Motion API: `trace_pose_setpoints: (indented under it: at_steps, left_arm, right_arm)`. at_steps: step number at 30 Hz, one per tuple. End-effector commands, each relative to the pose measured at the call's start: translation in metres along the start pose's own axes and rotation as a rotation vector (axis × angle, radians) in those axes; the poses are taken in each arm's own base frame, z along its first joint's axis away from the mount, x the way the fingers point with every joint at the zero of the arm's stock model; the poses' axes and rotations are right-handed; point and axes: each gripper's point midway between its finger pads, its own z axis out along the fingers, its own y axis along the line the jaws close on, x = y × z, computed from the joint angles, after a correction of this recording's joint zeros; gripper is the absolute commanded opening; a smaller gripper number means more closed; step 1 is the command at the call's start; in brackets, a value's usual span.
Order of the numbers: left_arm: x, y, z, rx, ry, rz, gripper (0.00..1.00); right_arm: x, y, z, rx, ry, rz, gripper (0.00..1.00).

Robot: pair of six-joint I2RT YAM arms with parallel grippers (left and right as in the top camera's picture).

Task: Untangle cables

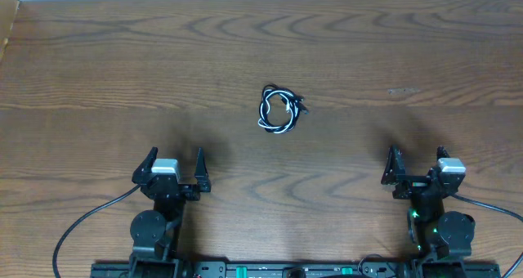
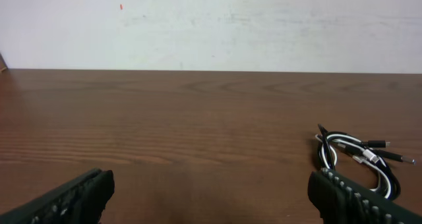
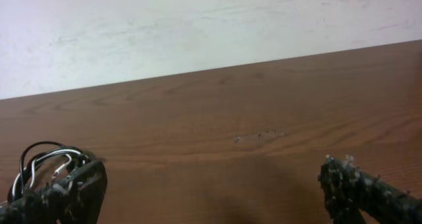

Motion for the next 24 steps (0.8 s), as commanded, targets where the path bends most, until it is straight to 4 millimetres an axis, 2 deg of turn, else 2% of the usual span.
trace_pose_setpoints:
  at_steps: [1, 7, 12, 18, 24]
  left_arm:
    - [0.017, 0.004, 0.001, -0.022, 0.056, 0.012, 0.99]
    - [0.015, 0.003, 0.001, -0.013, 0.047, 0.010, 0.99]
    - [-0.010, -0.002, 0.000, 0.015, -0.039, -0.121, 0.99]
    - [-0.029, -0.004, -0.005, 0.023, -0.076, -0.121, 0.99]
    - [-0.045, -0.016, -0.009, 0.088, -0.028, -0.157, 0.99]
  right_arm:
    - [0.000, 0.002, 0.000, -0.006, -0.001, 0.010, 0.99]
    - [0.003, 0.011, 0.000, -0.057, 0.013, 0.010, 0.99]
    - [0.001, 0.022, -0.002, -0.124, 0.019, 0.066, 0.99]
    - [0.001, 0.031, -0.004, -0.174, 0.028, 0.081, 0.99]
    - [-0.011, 0.048, -0.011, -0.260, 0.035, 0.078, 0.99]
